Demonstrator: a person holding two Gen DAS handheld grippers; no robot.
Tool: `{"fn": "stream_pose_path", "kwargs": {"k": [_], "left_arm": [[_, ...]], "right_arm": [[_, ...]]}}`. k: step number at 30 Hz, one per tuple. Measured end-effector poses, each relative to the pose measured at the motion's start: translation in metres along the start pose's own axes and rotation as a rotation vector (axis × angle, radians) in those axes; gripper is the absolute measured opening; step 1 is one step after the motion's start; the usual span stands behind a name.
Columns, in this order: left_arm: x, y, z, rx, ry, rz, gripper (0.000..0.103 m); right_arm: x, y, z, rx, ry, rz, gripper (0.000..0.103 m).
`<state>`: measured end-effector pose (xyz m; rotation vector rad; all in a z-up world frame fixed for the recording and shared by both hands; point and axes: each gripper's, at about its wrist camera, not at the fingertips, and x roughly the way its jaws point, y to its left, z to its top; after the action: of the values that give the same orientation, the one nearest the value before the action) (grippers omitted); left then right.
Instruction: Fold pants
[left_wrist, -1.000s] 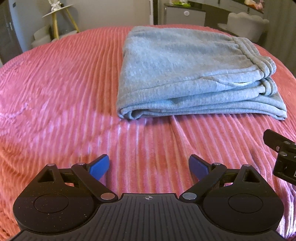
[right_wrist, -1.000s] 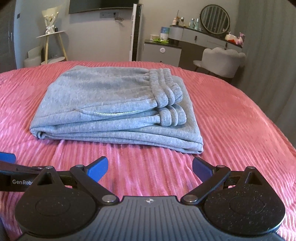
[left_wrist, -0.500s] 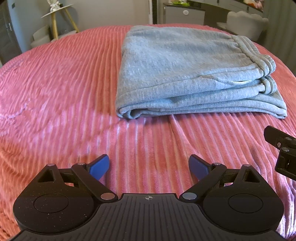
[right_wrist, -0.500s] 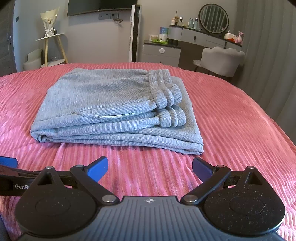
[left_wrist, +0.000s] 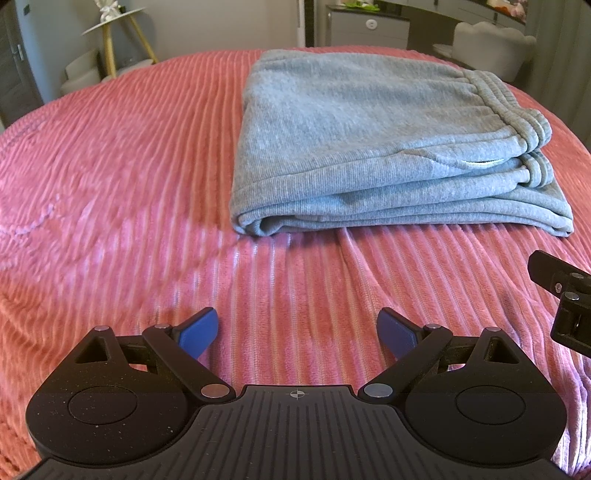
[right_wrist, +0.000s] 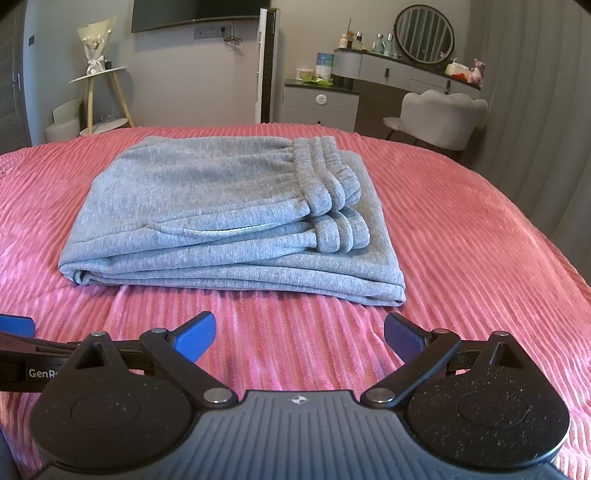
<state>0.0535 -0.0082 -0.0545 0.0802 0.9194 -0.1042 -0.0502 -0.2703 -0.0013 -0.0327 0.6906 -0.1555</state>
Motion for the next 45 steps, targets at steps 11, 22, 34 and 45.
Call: {"fn": "stream_pose_path", "kwargs": {"k": [11,22,34,45], "left_arm": [[0.0002,0.0003,0.0002,0.000,0.001,0.000,0.097],[0.0017,0.0013,-0.0007,-0.005,0.006,-0.003,0.097],[0.0033,0.0009,-0.0006,-0.006,0.011,-0.003,0.098],[0.0045,0.0008,-0.0015,-0.004,0.013,-0.001,0.099]], "right_arm": [[0.0008,0.0007,0.0002,-0.005,0.008,0.001,0.098],[0.0022,0.0012,-0.0005,-0.013,0.011,0.002,0.098],[0.0042,0.0001,-0.0005,-0.016,0.022,0.006,0.098],[0.0062,-0.0004,-0.0004,-0.016,0.028,0.009,0.098]]}}
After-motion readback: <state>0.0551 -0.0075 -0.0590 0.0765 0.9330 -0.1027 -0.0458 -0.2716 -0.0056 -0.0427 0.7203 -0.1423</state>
